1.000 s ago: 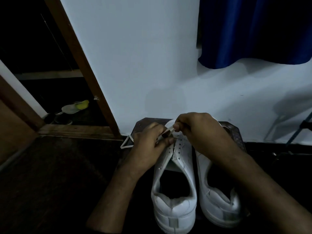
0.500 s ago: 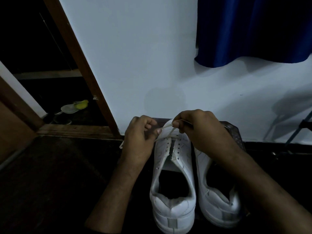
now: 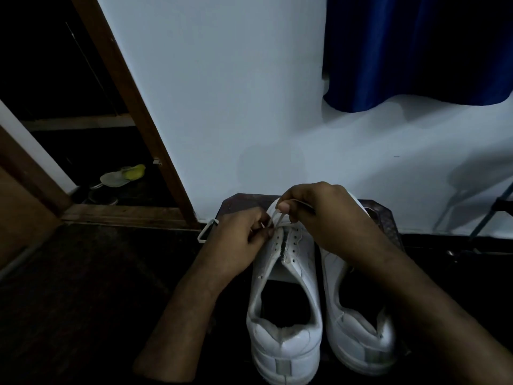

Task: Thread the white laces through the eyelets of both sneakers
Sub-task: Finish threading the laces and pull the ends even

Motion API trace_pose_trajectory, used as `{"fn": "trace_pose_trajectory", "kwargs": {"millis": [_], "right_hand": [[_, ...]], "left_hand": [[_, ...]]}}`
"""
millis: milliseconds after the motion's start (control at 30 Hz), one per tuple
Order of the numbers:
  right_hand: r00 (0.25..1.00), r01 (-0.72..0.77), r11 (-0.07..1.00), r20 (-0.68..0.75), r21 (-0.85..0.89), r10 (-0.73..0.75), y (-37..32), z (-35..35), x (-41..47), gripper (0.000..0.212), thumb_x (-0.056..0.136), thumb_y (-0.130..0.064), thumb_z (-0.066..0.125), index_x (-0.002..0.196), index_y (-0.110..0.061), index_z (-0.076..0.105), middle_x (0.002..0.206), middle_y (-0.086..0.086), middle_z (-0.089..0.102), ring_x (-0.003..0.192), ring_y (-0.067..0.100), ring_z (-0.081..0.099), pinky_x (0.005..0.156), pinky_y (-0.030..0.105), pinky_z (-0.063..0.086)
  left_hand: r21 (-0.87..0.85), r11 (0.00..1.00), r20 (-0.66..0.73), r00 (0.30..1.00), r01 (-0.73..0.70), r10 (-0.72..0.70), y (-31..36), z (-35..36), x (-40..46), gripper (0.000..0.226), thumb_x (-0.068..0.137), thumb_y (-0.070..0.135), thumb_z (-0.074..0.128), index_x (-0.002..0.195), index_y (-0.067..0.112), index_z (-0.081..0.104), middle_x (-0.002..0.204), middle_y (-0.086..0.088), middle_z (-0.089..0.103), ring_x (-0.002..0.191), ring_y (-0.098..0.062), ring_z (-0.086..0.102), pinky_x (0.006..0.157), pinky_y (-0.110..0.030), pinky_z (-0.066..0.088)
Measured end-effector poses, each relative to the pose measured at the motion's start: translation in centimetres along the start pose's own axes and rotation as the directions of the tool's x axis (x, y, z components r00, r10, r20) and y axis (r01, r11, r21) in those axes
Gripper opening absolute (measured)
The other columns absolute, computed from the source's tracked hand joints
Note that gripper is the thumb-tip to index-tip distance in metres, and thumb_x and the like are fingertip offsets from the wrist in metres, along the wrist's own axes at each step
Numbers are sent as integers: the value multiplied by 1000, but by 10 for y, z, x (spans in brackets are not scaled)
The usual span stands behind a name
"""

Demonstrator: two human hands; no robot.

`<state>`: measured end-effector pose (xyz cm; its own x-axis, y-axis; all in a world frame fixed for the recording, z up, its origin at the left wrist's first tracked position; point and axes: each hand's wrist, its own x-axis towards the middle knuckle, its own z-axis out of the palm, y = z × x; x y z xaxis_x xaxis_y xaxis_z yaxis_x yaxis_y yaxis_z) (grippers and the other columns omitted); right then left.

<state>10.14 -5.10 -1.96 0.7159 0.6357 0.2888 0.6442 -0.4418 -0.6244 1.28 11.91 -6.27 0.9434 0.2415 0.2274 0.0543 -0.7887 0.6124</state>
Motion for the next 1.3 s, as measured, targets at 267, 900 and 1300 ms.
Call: {"fn": "trace_pose_trajectory", "kwargs": {"millis": [267, 900, 1300], "right_hand": [[1000, 5, 994, 10, -110, -4, 0, 1, -1, 22, 98, -39, 59, 93, -23, 73, 81, -4, 71, 79, 14, 63, 68, 26, 43], [998, 11, 965, -50, -262, -25, 10, -5, -5, 20, 97, -41, 58, 95, -26, 71, 82, -1, 71, 81, 24, 65, 70, 38, 53], [999, -16, 986, -47, -165, 9, 6, -5, -1, 19, 96, -38, 61, 94, -24, 73, 83, 2, 71, 83, 24, 64, 72, 38, 52]], "left_hand": [[159, 987, -49, 998, 33, -26, 4, -4, -1, 36, 92, 26, 68, 66, 30, 43, 58, 8, 50, 56, -8, 48, 55, -33, 39], [-96, 977, -81, 980, -188, 181, 36, 8, 15, 38, 88, 0, 54, 116, 20, 71, 91, 17, 67, 96, 3, 63, 81, -17, 46], [-129, 975, -155, 975, -180, 159, 24, 14, 12, 52, 75, 56, 78, 121, 36, 67, 115, 11, 49, 115, -15, 56, 95, -39, 53]]}}
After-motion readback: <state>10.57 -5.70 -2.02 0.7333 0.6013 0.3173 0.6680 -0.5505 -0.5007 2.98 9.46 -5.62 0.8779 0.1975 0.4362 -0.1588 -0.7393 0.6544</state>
